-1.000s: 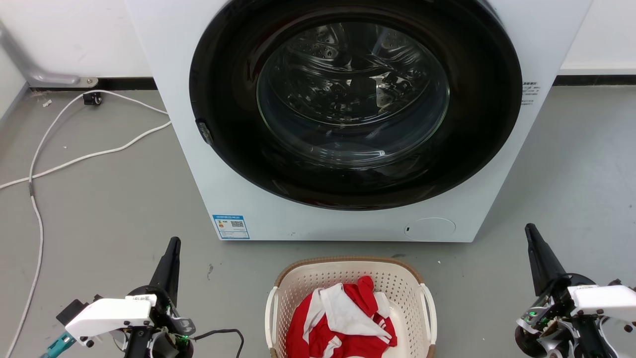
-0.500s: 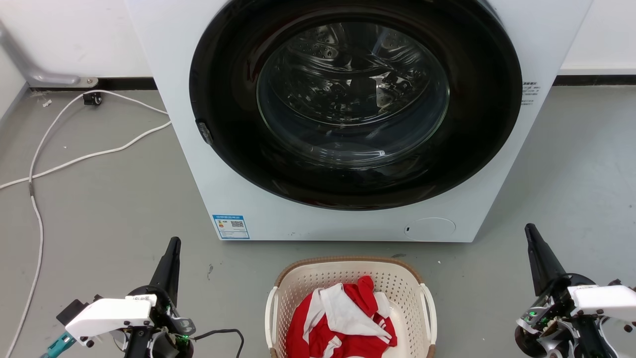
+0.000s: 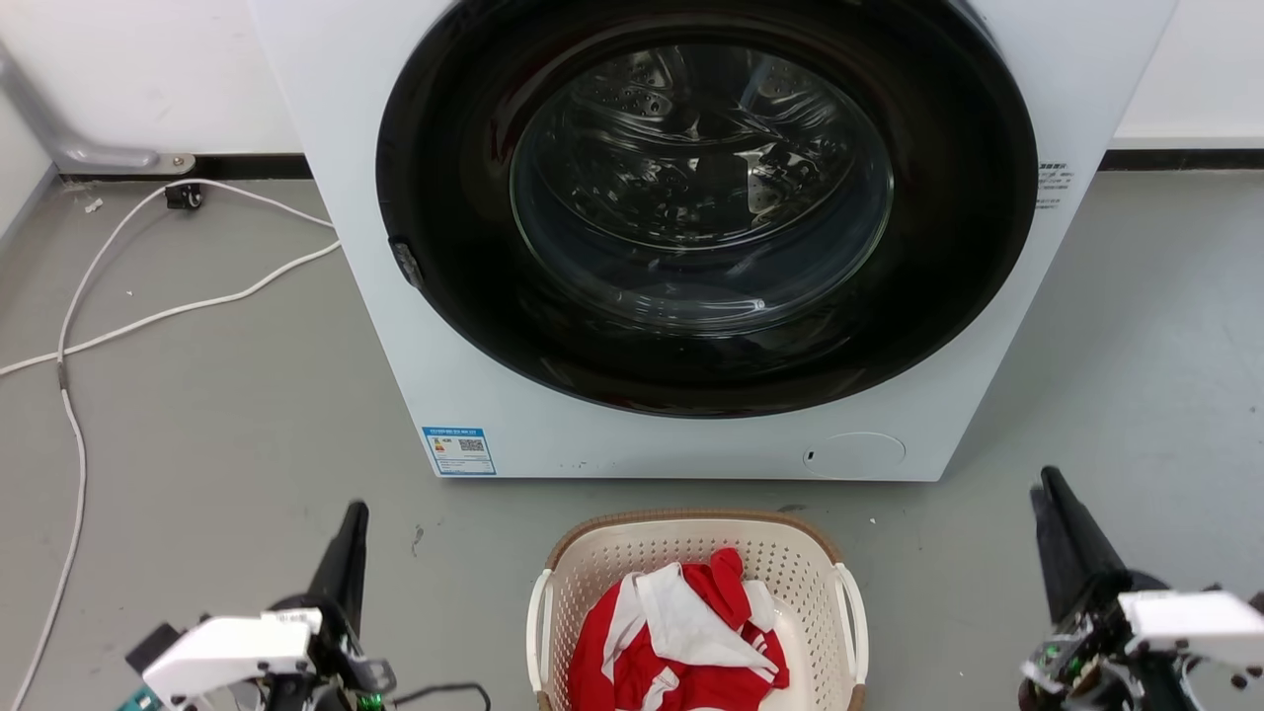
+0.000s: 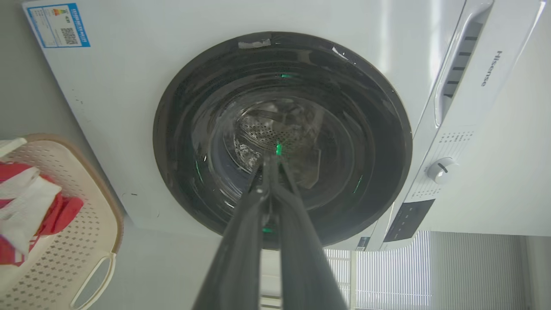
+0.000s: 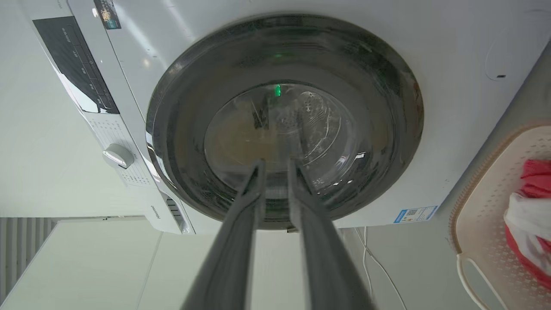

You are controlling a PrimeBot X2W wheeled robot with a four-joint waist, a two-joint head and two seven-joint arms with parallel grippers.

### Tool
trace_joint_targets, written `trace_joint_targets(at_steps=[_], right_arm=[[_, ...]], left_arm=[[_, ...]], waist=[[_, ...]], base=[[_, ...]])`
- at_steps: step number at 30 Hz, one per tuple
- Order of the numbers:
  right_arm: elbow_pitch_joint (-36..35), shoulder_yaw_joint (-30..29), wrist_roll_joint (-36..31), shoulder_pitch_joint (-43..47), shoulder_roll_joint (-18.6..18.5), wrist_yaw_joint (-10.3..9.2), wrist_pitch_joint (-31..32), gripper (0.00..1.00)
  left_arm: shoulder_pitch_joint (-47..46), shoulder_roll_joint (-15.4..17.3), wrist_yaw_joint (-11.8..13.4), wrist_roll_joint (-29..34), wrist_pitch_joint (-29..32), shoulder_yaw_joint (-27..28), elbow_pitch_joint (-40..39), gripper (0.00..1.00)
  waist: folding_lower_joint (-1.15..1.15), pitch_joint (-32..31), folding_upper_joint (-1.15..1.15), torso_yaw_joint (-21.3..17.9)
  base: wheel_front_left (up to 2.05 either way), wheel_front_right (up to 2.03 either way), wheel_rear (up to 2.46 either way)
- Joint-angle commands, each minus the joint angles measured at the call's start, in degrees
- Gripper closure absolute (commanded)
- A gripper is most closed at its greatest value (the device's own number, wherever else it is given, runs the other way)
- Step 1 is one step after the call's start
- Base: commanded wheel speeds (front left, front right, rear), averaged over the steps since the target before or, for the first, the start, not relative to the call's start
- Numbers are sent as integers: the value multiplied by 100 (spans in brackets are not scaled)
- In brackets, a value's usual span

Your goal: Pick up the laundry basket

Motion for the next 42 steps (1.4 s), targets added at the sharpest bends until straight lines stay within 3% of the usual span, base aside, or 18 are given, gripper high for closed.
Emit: trace_joint_targets(at_steps=[1, 20, 34, 42], right_arm=[[70, 6, -3, 79, 9, 0, -5, 0], [-205, 77, -696, 192, 7, 1, -510, 0], [-697, -55, -2687, 95, 5, 2, -835, 0], [-1213, 161, -4005, 99, 4, 3, -1002, 0]], left_arm=[[76, -16, 1, 4, -5, -7, 71, 0], [271, -11, -3, 682, -506, 44, -249, 0], [266, -7, 133, 1787, -831, 540, -701, 0], [302, -5, 411, 3140, -996, 415, -1485, 0]], waist=[[0, 0, 0, 0], [0, -3, 0, -15], [0, 3, 0, -19], [0, 18, 0, -25]], base=[[0, 0, 0], [0, 0, 0], [0, 0, 0], [0, 0, 0]])
